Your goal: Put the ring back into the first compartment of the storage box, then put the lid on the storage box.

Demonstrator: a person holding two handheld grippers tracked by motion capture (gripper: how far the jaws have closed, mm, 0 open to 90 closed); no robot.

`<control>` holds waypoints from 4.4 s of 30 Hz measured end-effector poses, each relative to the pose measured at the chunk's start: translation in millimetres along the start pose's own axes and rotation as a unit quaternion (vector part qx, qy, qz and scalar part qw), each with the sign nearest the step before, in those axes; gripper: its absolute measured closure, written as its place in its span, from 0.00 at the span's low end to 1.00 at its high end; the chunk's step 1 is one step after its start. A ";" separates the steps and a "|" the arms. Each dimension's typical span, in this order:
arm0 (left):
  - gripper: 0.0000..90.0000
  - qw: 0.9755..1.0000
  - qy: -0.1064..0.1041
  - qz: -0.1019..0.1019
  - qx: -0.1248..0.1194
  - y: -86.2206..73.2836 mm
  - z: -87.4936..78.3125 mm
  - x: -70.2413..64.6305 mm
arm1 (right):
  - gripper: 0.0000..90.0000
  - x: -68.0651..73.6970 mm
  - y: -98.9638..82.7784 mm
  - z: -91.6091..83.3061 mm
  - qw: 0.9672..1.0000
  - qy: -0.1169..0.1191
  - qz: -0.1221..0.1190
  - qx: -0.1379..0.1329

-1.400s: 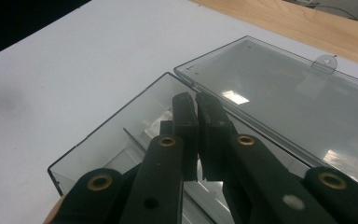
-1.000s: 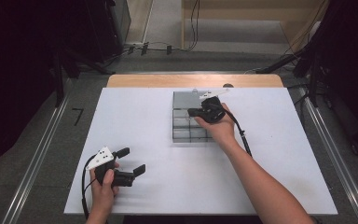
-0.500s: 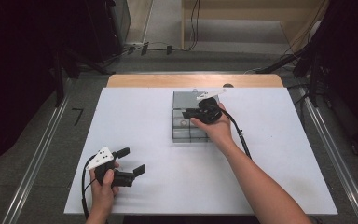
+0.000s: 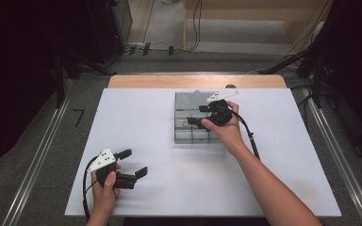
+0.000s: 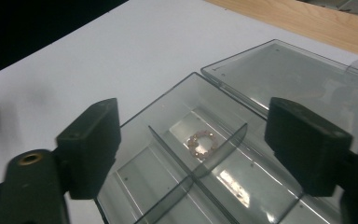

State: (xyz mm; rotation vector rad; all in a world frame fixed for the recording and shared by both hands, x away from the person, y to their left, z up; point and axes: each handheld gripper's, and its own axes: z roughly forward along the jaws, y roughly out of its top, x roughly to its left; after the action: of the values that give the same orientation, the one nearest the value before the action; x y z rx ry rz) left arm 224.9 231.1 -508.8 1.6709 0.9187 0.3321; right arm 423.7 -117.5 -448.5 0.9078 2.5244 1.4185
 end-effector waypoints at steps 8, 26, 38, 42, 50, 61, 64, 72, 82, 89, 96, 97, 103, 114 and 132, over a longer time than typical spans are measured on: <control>0.00 1.000 0.001 -0.003 -0.006 0.2 -1.9 1.2 | 0.00 -8.0 -6.3 -16.2 1.000 -0.004 0.003 -0.010; 0.00 1.000 0.012 0.010 -0.004 5.2 0.4 -2.0 | 0.00 -20.6 -21.2 -33.8 1.000 -0.021 0.007 -0.022; 0.00 0.999 0.032 0.024 -0.017 29.7 -1.5 -14.2 | 0.00 -34.5 -29.9 -50.4 0.999 -0.029 0.019 -0.039; 0.00 0.999 0.033 0.029 -0.014 36.4 2.3 -16.1 | 0.00 -36.4 -31.8 -54.6 0.999 -0.034 0.016 -0.039; 0.00 0.999 0.020 0.025 -0.012 47.4 15.5 -14.7 | 0.00 -44.8 -36.5 -66.2 0.998 -0.042 0.023 -0.044; 0.00 1.000 0.010 0.026 -0.013 69.4 36.7 -6.5 | 0.00 -50.4 -39.3 -77.5 0.997 -0.051 0.031 -0.050; 0.00 1.000 0.008 0.024 -0.013 74.1 41.6 -2.5 | 0.00 -52.6 -39.9 -77.3 0.997 -0.051 0.034 -0.051; 0.00 1.000 0.012 0.022 -0.014 87.0 54.6 7.2 | 0.00 -51.0 -39.7 -74.4 0.997 -0.046 0.037 -0.054; 0.00 1.000 0.015 0.020 -0.014 99.8 72.6 18.0 | 0.00 -52.7 -38.2 -78.4 0.996 -0.047 0.043 -0.062; 0.00 1.000 0.011 0.018 -0.005 105.0 87.6 22.6 | 0.00 -52.5 -37.4 -76.8 0.996 -0.048 0.044 -0.061; 0.00 1.000 0.004 0.005 -0.005 111.6 104.3 29.8 | 0.00 -51.8 -30.4 -75.6 0.995 -0.038 0.053 -0.070; 0.00 1.000 0.004 0.004 -0.003 113.1 106.5 31.1 | 0.00 -51.9 -29.2 -74.8 0.995 -0.038 0.053 -0.070; 0.00 1.000 0.002 -0.002 -0.003 123.8 119.0 38.0 | 0.00 -54.8 -26.0 -69.1 0.995 -0.045 0.056 -0.067; 0.04 0.999 0.012 -0.040 0.007 133.7 148.1 53.3 | 0.00 -61.9 -16.3 -58.3 0.994 -0.045 0.068 -0.066; 0.19 0.990 0.045 -0.125 0.049 129.9 195.0 77.9 | 0.09 -91.3 -13.0 -32.8 0.986 -0.050 0.151 -0.045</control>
State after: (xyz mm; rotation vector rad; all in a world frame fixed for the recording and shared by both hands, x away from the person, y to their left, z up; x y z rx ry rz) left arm 452.9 144.5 -470.4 1.6179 1.2154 0.1964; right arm 480.4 -196.8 -458.0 1.3526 2.3033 1.5063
